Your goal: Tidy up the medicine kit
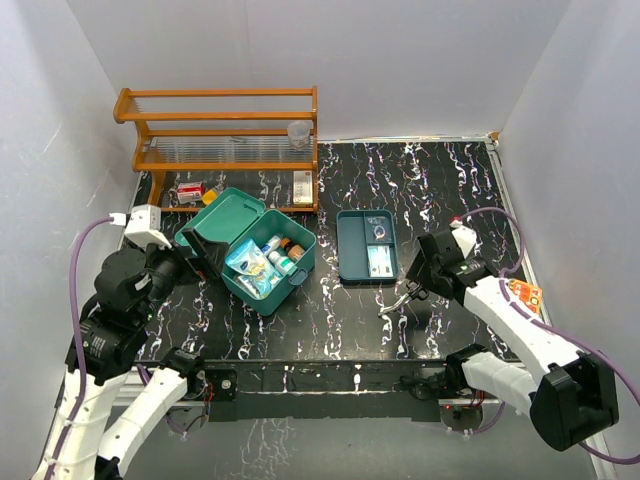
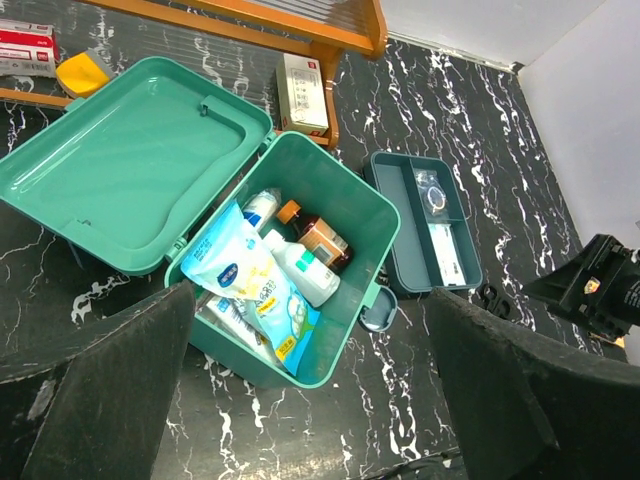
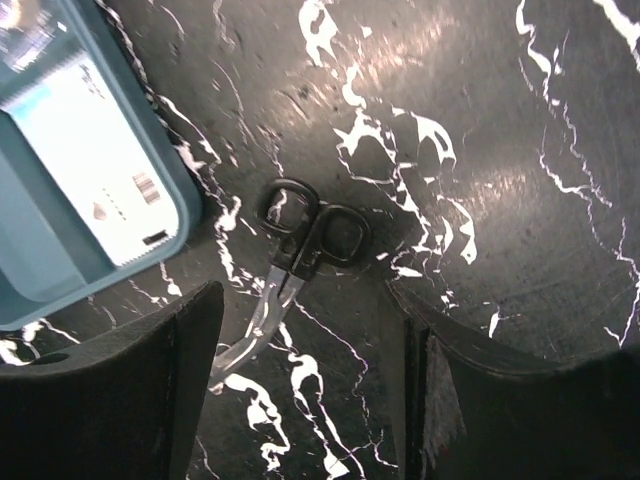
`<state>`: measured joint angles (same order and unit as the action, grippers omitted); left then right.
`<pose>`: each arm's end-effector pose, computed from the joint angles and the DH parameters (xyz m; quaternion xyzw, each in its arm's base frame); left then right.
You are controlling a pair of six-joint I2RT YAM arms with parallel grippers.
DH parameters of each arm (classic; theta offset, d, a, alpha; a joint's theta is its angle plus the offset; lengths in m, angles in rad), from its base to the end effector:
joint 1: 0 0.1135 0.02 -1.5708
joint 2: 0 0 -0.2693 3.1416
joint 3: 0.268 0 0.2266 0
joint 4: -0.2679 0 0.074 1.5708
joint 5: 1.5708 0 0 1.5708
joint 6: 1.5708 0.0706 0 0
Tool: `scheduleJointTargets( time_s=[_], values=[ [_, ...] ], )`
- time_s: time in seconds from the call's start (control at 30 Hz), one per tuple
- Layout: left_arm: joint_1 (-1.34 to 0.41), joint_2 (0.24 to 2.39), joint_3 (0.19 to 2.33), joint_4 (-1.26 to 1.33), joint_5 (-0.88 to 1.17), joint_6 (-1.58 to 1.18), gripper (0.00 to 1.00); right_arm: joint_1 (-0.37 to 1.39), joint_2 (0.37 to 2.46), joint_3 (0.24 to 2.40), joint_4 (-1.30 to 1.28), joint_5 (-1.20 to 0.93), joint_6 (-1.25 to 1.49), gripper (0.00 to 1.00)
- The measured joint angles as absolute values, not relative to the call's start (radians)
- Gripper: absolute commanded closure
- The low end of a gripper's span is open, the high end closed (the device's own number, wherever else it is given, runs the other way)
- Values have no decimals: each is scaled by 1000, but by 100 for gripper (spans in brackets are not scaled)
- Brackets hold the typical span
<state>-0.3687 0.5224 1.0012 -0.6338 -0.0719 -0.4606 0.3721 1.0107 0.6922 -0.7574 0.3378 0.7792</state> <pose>0.0910 -0.0297 0.3795 -0.0582 0.7573 -0.2368 0.6058 0.1669 0.0400 0.2065 0.2335 0.9277 -0.0052 0.2913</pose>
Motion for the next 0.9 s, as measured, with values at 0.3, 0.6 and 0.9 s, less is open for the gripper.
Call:
scheduleJointTargets(
  time_s=[0.3, 0.6, 0.9],
  values=[
    [-369, 520, 966, -627, -83, -455, 1, 372, 1105, 616, -717, 262, 832, 41],
    [-369, 509, 961, -624, -124, -453, 1, 373, 1285, 633, -643, 276, 846, 48],
    [-369, 506, 961, -602, -112, -438, 1, 373, 1414, 712, -573, 370, 767, 56]
  ],
)
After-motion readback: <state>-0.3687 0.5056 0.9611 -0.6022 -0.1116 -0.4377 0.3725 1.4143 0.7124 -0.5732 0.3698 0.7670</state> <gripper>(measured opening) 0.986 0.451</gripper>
